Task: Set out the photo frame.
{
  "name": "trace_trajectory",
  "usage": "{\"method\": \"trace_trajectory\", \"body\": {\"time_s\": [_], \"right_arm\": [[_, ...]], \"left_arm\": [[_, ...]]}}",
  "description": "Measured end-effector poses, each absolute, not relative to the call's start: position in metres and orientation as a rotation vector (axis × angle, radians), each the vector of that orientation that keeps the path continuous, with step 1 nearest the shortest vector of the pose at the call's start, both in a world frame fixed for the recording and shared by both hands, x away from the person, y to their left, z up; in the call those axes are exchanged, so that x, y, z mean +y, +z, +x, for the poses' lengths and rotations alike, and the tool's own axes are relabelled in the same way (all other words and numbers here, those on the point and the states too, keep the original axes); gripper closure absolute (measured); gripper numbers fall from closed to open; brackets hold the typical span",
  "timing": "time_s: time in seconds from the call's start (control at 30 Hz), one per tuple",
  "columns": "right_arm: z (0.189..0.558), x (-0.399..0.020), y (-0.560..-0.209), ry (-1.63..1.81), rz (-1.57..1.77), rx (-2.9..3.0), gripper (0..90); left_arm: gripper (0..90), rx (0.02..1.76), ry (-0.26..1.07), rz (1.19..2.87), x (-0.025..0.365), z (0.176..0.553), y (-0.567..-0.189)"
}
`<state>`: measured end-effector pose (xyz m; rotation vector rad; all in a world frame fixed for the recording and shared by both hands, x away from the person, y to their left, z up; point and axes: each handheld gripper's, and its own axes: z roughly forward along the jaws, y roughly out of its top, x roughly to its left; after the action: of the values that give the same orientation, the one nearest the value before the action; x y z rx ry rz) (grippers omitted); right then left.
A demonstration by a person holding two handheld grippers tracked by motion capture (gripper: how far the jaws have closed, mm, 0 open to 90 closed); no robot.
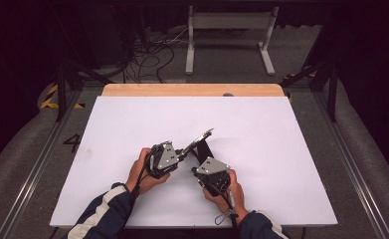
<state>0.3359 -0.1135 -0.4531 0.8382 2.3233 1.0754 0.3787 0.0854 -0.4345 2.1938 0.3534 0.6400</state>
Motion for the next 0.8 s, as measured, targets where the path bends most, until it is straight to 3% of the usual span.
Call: {"method": "trace_trajectory", "body": {"time_s": [0.8], "right_arm": [[0.348, -0.134, -0.450, 1.076, 0.876, 2.329, 90.0]], "left_arm": [[78.6, 0.362, 0.676, 2.207, 0.074, 0.367, -0.432]]}}
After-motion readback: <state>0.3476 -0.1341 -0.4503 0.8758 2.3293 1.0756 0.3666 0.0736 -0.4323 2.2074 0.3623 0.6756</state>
